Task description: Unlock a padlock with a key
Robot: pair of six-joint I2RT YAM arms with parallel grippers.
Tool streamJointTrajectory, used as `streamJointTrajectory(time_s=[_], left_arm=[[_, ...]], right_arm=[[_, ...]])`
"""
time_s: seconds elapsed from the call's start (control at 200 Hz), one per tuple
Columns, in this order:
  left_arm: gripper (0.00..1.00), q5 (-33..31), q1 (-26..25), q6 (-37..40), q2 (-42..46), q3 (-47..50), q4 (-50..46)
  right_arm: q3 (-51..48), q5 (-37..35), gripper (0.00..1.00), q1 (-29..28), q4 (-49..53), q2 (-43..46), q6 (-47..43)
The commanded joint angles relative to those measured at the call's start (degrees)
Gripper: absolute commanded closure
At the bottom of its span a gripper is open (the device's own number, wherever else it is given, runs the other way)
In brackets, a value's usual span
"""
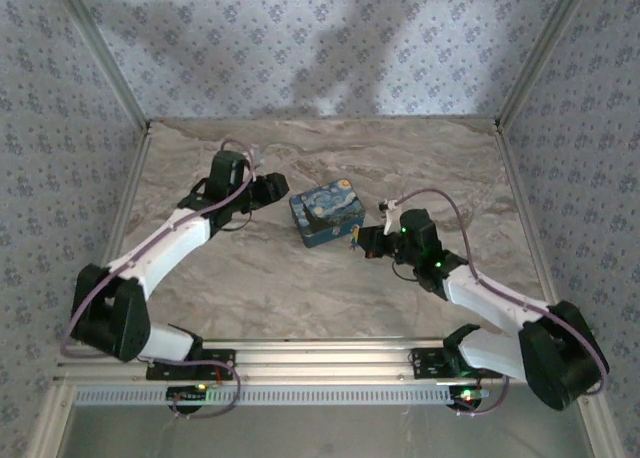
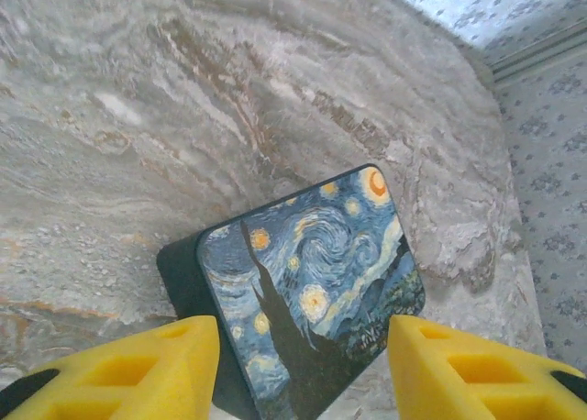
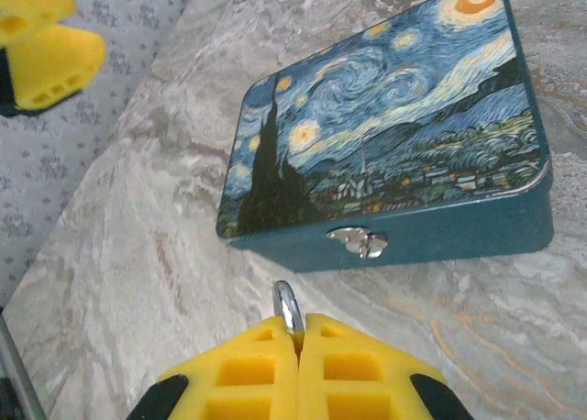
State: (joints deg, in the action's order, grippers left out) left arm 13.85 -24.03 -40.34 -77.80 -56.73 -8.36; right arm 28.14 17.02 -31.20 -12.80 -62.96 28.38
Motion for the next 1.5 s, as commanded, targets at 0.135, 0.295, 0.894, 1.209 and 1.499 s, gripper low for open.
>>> streamJointTrajectory(time_s=[0.135,0.295,0.894,1.209,1.499], left_arm=[[0.46,-3.57,-0.14,4.68,13.48,4.87,0.98],[0.36,-7.35,0.33,5.92,22.44,8.07,1.63],[0.15,-9.54,2.90,4.39,31.56,13.03,2.65],[0.14,-9.89,3.03,4.08,31.39,13.22,2.39],[0.14,-9.81,3.11,3.61,30.82,13.27,2.47]], right_arm=[[3.68,5.29,0.98,-2.40,23.31,7.40,-5.94],[3.99,7.39,0.98,-5.41,29.57,8.64,-6.26],[-4.68,12.20,0.95,-9.49,19.64,3.51,2.80],[-6.77,13.06,0.95,-8.96,14.48,-2.86,3.70],[-7.13,12.87,0.93,-7.96,12.56,-7.05,3.79]])
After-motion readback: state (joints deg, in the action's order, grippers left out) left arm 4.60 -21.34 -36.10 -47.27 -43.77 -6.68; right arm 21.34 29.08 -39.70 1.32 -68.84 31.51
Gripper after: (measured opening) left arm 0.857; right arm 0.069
